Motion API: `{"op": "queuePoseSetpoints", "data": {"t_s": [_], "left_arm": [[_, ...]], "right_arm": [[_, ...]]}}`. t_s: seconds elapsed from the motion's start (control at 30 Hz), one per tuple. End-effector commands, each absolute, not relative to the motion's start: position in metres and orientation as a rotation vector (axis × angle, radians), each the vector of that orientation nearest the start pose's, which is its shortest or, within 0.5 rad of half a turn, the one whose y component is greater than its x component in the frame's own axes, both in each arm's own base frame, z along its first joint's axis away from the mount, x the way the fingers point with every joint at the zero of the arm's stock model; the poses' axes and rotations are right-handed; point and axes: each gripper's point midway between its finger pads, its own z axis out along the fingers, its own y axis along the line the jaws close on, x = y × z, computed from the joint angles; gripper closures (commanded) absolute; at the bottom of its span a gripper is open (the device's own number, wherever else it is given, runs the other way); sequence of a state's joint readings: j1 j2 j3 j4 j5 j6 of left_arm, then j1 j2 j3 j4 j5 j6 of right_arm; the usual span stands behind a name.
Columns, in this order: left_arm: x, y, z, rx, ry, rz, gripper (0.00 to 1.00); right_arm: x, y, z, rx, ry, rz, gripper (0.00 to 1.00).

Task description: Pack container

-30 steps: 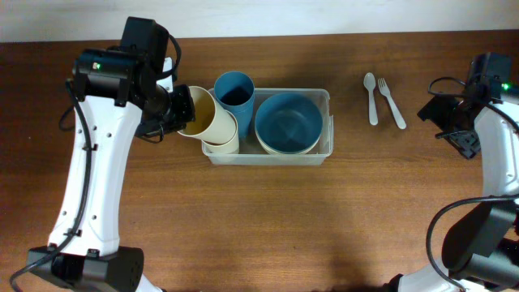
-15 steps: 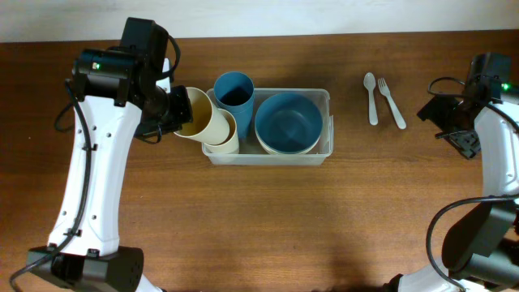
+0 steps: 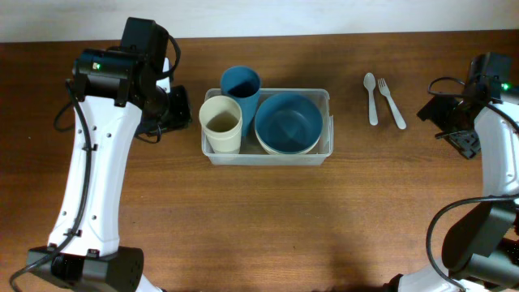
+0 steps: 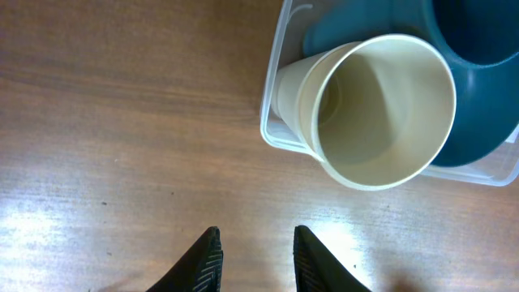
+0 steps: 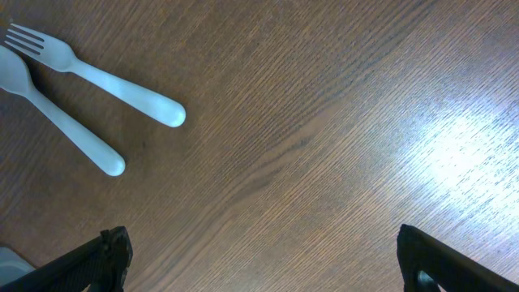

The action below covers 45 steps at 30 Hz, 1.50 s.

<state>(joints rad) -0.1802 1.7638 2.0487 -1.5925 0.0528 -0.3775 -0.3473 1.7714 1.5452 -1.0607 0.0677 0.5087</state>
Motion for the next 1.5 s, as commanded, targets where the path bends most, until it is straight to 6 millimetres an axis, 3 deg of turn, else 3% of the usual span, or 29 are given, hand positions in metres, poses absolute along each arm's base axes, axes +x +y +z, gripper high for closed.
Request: {"op": "queuePoseSetpoints", "data": {"t_s": [0.0,0.33,0.53,0.57,0.73,0.77,0.83,1.07,1.47], "left_arm": [[0.350,-0.072,0.261,-0.262,2.876,-0.175,0.69],[0.354,-0.073,0.271,-0.257,2.838,-0.187,0.64],[0.360,-0.066,0.288,-0.263,2.775,-0.151,0.50],[0.362,-0.062,0.292,-0.272,2.760,-0.134,0.47],[0.367,-0.034,0.297,-0.358,2.712,-0.017,0.03],[0.368,-0.023,0.298,-0.409,2.697,0.032,0.00],[0.369,-0.002,0.300,-0.520,2.657,0.118,0.00],[0.380,0.034,0.305,-0.660,2.570,0.138,0.00],[0.387,0.055,0.296,-0.701,2.550,0.254,0.00]], "right_arm": [[0.364,-0.148,0.138,1.203,2.590,-0.092,0.01],[0.364,-0.148,0.138,1.203,2.590,-0.092,0.01],[0.364,-0.148,0.138,1.203,2.590,-0.092,0.01],[0.364,-0.148,0.138,1.203,2.590,-0.092,0.01],[0.364,-0.148,0.138,1.203,2.590,-0.092,0.01],[0.364,-0.148,0.138,1.203,2.590,-0.092,0.01],[0.364,-0.148,0.138,1.203,2.590,-0.092,0.01],[0.364,-0.148,0.138,1.203,2.590,-0.092,0.01],[0.364,-0.148,0.138,1.204,2.587,-0.091,0.01]]}}
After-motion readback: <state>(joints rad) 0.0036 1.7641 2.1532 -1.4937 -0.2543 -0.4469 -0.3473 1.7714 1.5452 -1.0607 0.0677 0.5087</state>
